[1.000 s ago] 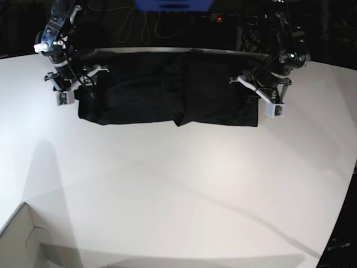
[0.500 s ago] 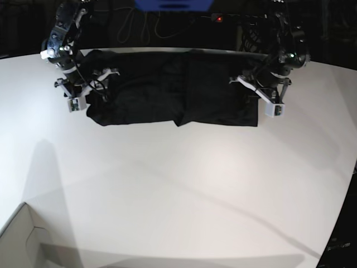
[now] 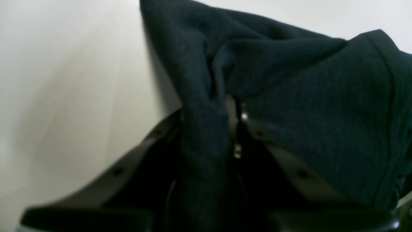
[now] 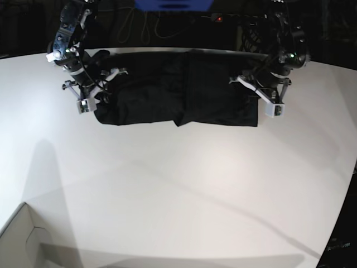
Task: Layout the t-shirt on the table in an organized manner, then fold the t-shirt properly
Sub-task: 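Hold the folded shirt with both grippers and pull it straight, then lift the strip end with the right gripper and fold it toward the left gripper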
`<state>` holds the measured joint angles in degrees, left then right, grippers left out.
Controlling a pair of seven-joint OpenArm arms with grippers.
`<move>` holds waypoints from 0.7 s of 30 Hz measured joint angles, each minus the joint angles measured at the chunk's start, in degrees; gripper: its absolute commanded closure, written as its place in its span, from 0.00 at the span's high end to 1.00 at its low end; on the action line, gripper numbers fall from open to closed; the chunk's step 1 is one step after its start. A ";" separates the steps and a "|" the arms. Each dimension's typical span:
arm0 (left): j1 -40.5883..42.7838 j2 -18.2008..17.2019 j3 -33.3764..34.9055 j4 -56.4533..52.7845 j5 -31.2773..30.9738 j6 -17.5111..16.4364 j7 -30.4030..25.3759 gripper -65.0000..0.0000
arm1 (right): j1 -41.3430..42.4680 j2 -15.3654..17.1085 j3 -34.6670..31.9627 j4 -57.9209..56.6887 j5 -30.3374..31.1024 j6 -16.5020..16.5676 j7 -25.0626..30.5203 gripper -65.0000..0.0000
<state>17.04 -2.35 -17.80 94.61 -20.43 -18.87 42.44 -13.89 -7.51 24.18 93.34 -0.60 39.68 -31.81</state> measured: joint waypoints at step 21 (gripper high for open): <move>0.52 -3.98 0.26 1.55 -11.28 0.00 0.63 0.43 | -1.73 -0.85 0.04 12.22 -1.31 0.13 -2.69 0.00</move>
<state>17.56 -6.33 -17.54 96.16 -31.70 -18.87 43.07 -15.62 -8.36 24.23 105.56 -1.91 39.81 -34.50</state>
